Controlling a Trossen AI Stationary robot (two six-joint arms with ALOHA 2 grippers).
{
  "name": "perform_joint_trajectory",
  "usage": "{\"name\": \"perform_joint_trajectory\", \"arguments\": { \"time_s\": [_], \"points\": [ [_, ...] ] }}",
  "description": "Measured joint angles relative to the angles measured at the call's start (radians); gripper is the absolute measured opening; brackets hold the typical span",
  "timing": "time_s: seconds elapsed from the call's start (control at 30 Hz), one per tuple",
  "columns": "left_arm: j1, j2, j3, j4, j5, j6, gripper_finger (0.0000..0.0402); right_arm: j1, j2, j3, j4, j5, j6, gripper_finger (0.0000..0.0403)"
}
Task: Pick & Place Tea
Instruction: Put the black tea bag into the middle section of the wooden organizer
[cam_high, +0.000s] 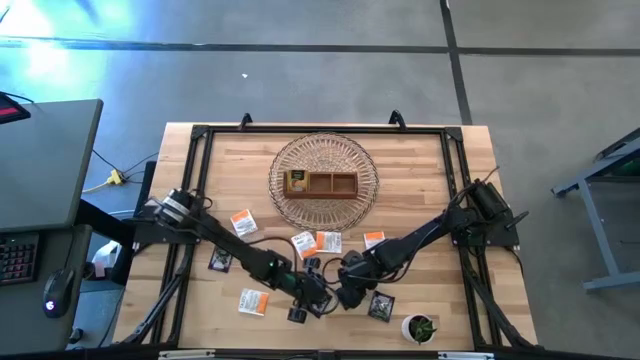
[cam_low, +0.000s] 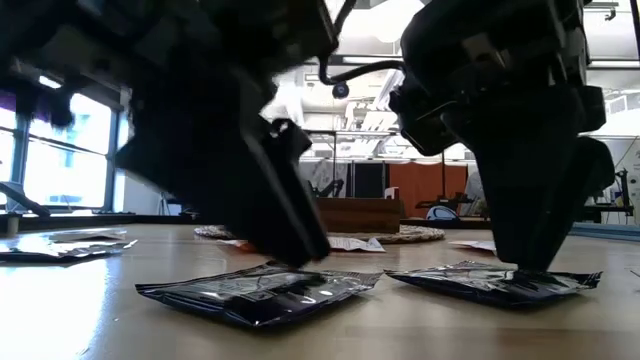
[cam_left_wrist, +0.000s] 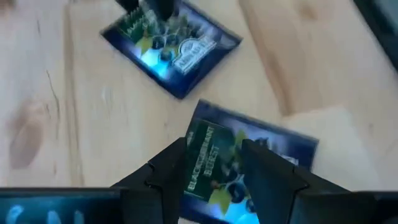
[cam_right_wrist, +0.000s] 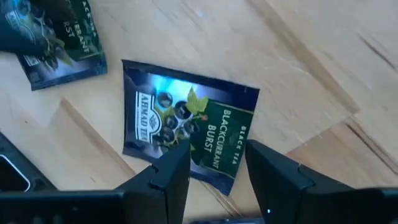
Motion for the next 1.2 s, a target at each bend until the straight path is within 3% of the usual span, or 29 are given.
{"name": "perform_joint_trajectory", "arguments": {
  "time_s": [0.2, 0.4, 1.0, 1.2],
  "points": [
    [0.000, 0.056, 0.005, 0.056, -0.056, -0.030, 0.0152, 0.000, 0.012, 0.001, 0.022, 0.020, 0.002, 0.0142],
    [0.000, 0.060, 0.004, 0.097, -0.044, -0.033, 0.0152, -0.002, 0.052, 0.006, 0.038, -0.031, 0.017, 0.0138],
    [0.031, 0.061, 0.003, 0.100, -0.029, -0.048, 0.0152, 0.000, 0.057, -0.001, 0.251, 0.055, -0.071, 0.0134],
    [0.031, 0.060, 0.003, 0.090, -0.029, -0.068, 0.0152, 0.000, 0.058, 0.000, 0.245, 0.073, -0.089, 0.0085]
  ]
}}
